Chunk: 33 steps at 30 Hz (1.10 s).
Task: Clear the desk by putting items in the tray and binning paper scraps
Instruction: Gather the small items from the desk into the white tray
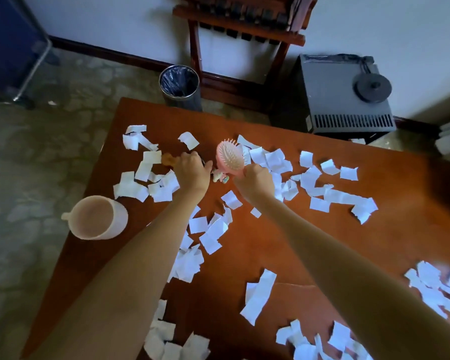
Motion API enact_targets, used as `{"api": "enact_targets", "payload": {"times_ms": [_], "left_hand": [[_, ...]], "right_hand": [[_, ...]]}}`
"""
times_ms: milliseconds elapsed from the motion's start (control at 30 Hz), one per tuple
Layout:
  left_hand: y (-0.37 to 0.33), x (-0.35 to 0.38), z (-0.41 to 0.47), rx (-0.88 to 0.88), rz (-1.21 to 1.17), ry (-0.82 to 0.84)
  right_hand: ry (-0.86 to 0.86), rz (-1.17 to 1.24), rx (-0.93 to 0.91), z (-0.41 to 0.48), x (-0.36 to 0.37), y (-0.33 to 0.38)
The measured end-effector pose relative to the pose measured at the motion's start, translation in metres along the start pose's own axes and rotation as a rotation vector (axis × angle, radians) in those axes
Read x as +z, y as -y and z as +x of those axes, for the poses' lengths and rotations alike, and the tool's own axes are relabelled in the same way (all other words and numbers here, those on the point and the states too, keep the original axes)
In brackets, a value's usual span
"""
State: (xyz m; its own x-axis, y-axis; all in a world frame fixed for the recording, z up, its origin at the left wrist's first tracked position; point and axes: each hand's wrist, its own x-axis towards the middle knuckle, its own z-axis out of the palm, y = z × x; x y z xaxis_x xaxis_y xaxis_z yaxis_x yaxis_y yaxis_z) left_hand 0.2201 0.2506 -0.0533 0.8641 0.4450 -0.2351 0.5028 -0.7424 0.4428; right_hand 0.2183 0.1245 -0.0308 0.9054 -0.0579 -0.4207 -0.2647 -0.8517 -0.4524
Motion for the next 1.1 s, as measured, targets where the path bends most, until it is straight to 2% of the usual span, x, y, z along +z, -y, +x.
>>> {"api": "enact_targets", "payload": {"times_ms": [167, 267, 500, 633, 700, 867, 1100], "left_hand": [[0.005, 0.01, 0.011, -0.056, -0.007, -0.049], [0.001, 0.009, 0.002, -0.03, -0.048, -0.081], [-0.021, -0.015, -0.053, 0.126, -0.257, -0.217], [-0.049, -0.03, -0.097, 0.3, -0.398, -0.284], [-0.068, -0.033, -0.119, 0.372, -0.509, -0.269], [-0.123, -0.008, -0.172, 0.407, -0.765, -0.081], [-0.219, 0.066, -0.259, 0.432, -0.822, -0.123]], "right_hand": [[0.0, -0.017, 0.035, 0.009, -0.004, -0.007], [-0.003, -0.016, 0.048, 0.006, -0.01, -0.013], [-0.039, 0.08, -0.006, -0.02, -0.04, -0.036], [-0.092, 0.104, -0.011, -0.044, -0.069, -0.064], [-0.133, 0.115, -0.006, -0.058, -0.085, -0.082], [-0.263, 0.164, 0.021, -0.088, -0.127, -0.145], [-0.374, 0.178, 0.063, -0.113, -0.193, -0.279]]}}
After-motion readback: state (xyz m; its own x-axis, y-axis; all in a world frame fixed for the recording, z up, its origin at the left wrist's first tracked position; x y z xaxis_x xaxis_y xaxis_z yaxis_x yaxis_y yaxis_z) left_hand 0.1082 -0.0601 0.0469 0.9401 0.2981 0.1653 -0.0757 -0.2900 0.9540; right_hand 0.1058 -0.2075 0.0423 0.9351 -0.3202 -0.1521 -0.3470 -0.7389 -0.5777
